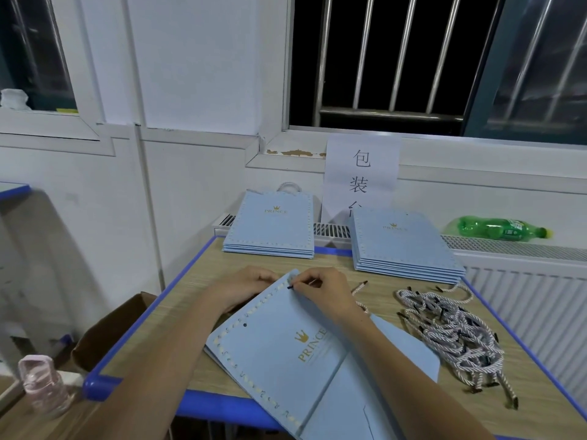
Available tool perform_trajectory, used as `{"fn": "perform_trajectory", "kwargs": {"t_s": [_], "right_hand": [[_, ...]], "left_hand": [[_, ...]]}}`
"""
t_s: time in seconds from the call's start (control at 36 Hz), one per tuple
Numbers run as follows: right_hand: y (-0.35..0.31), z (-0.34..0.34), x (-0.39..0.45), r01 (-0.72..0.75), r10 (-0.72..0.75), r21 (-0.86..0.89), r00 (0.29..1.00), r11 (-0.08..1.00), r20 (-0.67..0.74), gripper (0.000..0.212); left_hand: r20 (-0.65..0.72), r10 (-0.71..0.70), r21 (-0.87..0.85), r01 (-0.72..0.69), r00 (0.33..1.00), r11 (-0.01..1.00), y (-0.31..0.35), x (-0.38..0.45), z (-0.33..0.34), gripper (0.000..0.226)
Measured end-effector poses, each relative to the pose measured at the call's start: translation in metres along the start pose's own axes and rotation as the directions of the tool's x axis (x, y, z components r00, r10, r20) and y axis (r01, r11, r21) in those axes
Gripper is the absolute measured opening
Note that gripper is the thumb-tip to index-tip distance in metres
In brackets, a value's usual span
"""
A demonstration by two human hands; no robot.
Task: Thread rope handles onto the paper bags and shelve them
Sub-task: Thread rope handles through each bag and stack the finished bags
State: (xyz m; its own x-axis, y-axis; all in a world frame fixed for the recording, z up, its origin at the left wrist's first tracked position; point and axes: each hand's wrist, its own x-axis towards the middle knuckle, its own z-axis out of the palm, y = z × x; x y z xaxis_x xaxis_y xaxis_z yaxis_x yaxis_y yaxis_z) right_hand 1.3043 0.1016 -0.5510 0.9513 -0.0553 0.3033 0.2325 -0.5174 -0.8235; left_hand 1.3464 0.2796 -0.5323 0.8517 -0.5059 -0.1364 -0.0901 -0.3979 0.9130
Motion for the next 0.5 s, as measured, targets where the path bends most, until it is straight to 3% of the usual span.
{"fn": "perform_trajectory", "kwargs": {"t_s": [0.08,0.17,0.25,0.31,0.5], "right_hand": [[-0.003,0.002,-0.002,0.022,-0.023,-0.053,0.999,0.998,-0.024,0.015],[-0.01,0.005,-0.002,0.07,-0.079,-0.216,0.996,0.974,-0.034,0.021],[-0.017,0.006,0.001,0.155,-0.149,-0.378,0.988,0.913,0.044,0.023],[-0.017,0.007,0.003,0.163,-0.145,-0.391,0.987,0.906,0.076,0.023],[-0.004,0.008,0.004,-0.065,0.063,0.067,0.998,0.996,0.021,0.017]], "left_hand": [[-0.029,0.018,0.032,-0.017,0.999,0.999,0.003,-0.005,0.003,0.015],[-0.009,0.012,-0.063,-0.012,1.0,0.998,0.004,-0.009,0.005,0.014],[-0.007,0.011,-0.094,-0.012,1.0,0.996,0.005,-0.011,0.007,0.017],[-0.005,0.012,-0.086,-0.013,1.0,0.996,0.006,-0.011,0.007,0.019],[0.026,0.026,-0.061,-0.025,0.999,0.998,0.005,-0.011,0.006,0.018]]}}
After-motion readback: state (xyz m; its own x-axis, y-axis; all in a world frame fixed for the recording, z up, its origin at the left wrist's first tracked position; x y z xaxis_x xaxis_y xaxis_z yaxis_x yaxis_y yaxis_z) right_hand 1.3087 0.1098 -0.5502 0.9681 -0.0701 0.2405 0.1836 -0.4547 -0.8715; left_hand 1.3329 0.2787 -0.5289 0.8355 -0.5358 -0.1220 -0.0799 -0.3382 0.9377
